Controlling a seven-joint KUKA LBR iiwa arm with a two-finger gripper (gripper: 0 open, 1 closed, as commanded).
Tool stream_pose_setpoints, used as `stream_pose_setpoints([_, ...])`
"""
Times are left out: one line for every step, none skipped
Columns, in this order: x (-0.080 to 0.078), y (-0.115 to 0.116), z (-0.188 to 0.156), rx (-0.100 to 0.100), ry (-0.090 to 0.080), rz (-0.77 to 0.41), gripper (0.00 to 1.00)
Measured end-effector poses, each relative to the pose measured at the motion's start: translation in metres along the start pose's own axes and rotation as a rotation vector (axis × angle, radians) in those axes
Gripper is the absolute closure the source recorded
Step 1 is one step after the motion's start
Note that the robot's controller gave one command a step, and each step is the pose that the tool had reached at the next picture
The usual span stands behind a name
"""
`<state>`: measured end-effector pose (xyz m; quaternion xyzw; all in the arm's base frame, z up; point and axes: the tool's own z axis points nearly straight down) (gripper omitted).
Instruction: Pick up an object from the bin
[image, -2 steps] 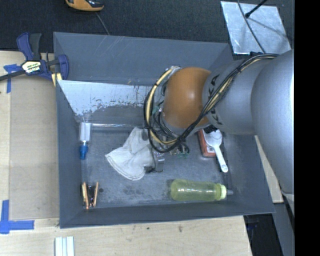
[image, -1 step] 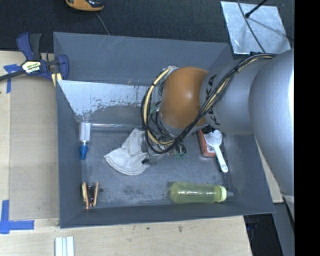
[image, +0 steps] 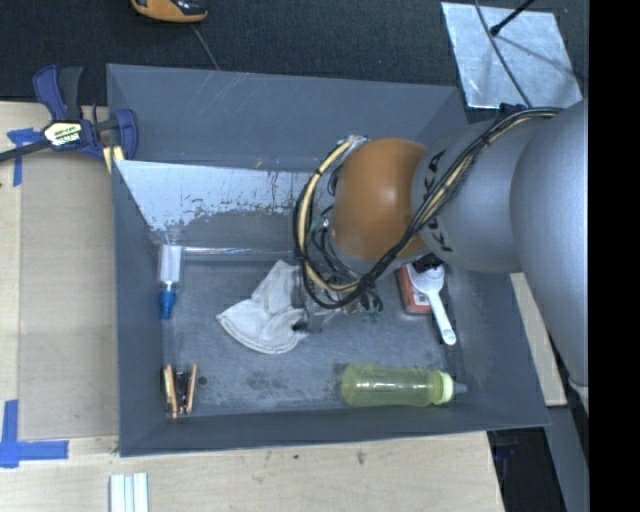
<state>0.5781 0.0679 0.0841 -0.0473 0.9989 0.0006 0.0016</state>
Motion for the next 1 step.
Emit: stream_pose_setpoints([-0.0012, -0.0015, -0.1276, 0.001, 0.001, -0.006, 1.0])
